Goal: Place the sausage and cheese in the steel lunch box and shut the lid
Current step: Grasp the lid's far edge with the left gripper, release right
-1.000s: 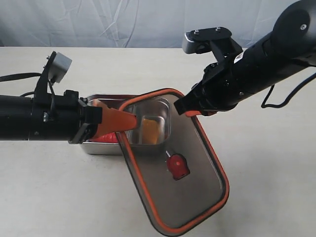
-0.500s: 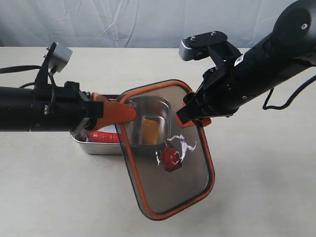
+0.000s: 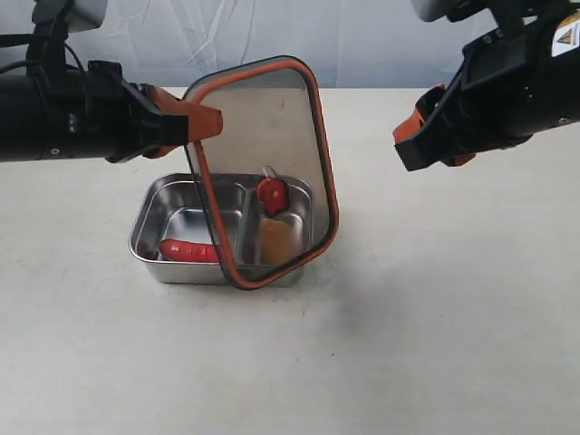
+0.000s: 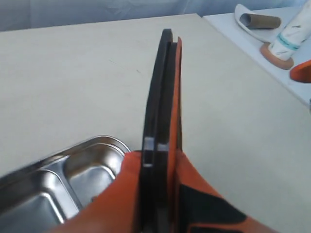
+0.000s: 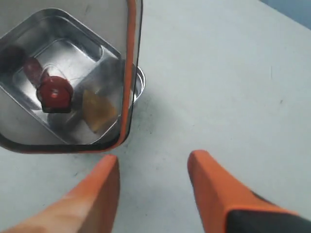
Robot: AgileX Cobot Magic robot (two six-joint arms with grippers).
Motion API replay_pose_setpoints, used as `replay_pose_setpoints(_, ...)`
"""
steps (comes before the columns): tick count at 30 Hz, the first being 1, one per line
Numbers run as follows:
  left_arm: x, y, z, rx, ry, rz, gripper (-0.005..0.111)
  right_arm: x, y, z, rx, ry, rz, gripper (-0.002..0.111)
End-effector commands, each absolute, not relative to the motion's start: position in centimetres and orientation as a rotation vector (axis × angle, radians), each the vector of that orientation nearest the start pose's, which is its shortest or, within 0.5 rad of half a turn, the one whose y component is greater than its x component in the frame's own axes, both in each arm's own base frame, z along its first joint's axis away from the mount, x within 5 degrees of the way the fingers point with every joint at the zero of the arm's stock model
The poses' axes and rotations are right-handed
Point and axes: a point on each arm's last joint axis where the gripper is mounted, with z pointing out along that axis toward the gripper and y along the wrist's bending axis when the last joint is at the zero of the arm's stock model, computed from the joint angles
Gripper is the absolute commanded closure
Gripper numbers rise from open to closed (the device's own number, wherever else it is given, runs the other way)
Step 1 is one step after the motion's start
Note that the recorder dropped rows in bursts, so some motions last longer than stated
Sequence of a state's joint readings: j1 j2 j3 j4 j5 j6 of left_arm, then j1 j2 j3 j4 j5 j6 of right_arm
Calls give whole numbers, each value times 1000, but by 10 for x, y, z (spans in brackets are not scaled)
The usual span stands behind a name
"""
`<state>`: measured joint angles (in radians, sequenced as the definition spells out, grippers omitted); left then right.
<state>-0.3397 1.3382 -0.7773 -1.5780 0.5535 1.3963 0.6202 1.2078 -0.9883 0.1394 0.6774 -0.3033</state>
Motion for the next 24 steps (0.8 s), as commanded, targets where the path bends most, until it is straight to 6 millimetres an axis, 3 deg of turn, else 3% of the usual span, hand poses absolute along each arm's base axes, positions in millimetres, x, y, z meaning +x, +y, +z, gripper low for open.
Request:
replay_pose_setpoints(1, 244, -135, 295, 629, 1949, -772, 106, 191, 144, 337, -963, 2144, 302, 47)
replay_pose_setpoints(9, 239, -130, 324, 703, 1843, -656, 107, 190, 144, 337, -956, 2159, 307, 46)
replay_pose_setpoints(13, 233, -120, 333, 767, 1793, -488, 107, 190, 144, 337, -954, 2160, 308, 46)
replay_pose_setpoints(20, 229, -111, 331, 1011, 1730, -193, 107, 191, 144, 338, -939, 2146, 313, 46)
replay_pose_setpoints(24, 236, -103, 329, 1017, 1694, -22, 107, 190, 145, 339, -928, 2152, 336, 46)
